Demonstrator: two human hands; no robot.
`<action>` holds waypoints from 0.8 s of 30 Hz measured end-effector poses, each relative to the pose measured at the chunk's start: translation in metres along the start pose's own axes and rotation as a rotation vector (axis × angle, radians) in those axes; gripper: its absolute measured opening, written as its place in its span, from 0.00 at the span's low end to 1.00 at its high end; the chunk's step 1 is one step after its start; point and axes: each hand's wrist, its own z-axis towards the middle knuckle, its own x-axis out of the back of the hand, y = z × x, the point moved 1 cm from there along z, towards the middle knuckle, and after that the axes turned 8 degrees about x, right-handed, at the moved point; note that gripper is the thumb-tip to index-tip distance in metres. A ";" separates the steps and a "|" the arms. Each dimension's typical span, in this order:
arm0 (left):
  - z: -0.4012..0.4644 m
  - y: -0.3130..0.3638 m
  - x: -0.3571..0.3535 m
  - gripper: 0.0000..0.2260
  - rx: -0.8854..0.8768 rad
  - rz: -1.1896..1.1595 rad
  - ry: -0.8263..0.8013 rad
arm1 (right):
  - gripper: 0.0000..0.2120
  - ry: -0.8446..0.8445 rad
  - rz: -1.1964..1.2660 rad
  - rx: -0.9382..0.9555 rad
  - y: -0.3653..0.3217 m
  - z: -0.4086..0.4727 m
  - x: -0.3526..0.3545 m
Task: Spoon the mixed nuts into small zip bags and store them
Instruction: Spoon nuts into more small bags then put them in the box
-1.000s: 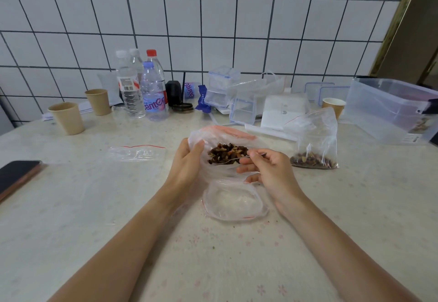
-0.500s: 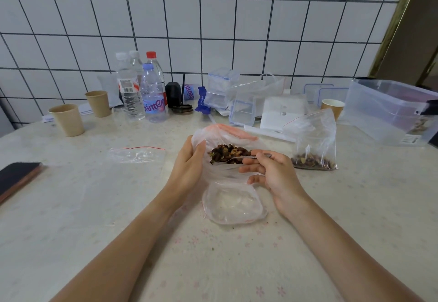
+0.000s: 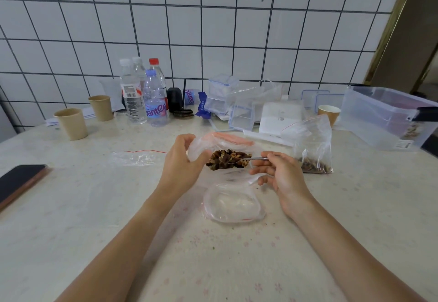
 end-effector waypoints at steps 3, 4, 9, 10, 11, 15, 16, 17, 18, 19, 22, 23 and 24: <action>-0.003 0.001 0.006 0.25 -0.090 0.045 0.085 | 0.10 -0.003 -0.009 0.003 -0.006 0.000 0.001; -0.005 0.002 0.007 0.23 -0.133 0.054 0.123 | 0.10 -0.004 -0.013 0.008 -0.008 0.000 0.001; -0.014 0.012 0.015 0.07 -0.301 0.080 0.173 | 0.10 -0.015 0.000 0.029 -0.021 -0.009 0.005; -0.015 0.014 0.016 0.07 -0.288 0.098 0.128 | 0.10 -0.016 0.011 0.034 -0.025 -0.013 0.007; -0.016 0.014 0.017 0.08 -0.272 0.141 0.081 | 0.10 -0.016 0.020 0.040 -0.029 -0.016 0.010; -0.020 0.012 0.014 0.13 -0.272 0.467 -0.059 | 0.10 -0.021 0.045 0.063 -0.046 -0.037 0.024; -0.021 0.011 0.013 0.14 -0.265 0.499 -0.113 | 0.10 -0.027 0.046 0.068 -0.049 -0.043 0.027; -0.022 0.009 0.012 0.15 -0.260 0.519 -0.165 | 0.10 -0.036 0.045 0.069 -0.052 -0.049 0.032; -0.023 0.008 0.011 0.16 -0.258 0.533 -0.213 | 0.10 -0.048 0.041 0.067 -0.053 -0.055 0.035; -0.024 0.007 0.011 0.17 -0.260 0.541 -0.257 | 0.10 -0.061 0.036 0.059 -0.053 -0.061 0.039; -0.025 0.007 0.009 0.14 -0.256 0.502 -0.361 | 0.10 -0.093 0.018 0.022 -0.047 -0.073 0.048; -0.025 0.006 0.007 0.12 -0.254 0.491 -0.386 | 0.09 -0.104 0.005 0.014 -0.043 -0.076 0.050; -0.025 0.006 0.005 0.09 -0.253 0.487 -0.405 | 0.09 -0.116 -0.014 0.009 -0.040 -0.079 0.052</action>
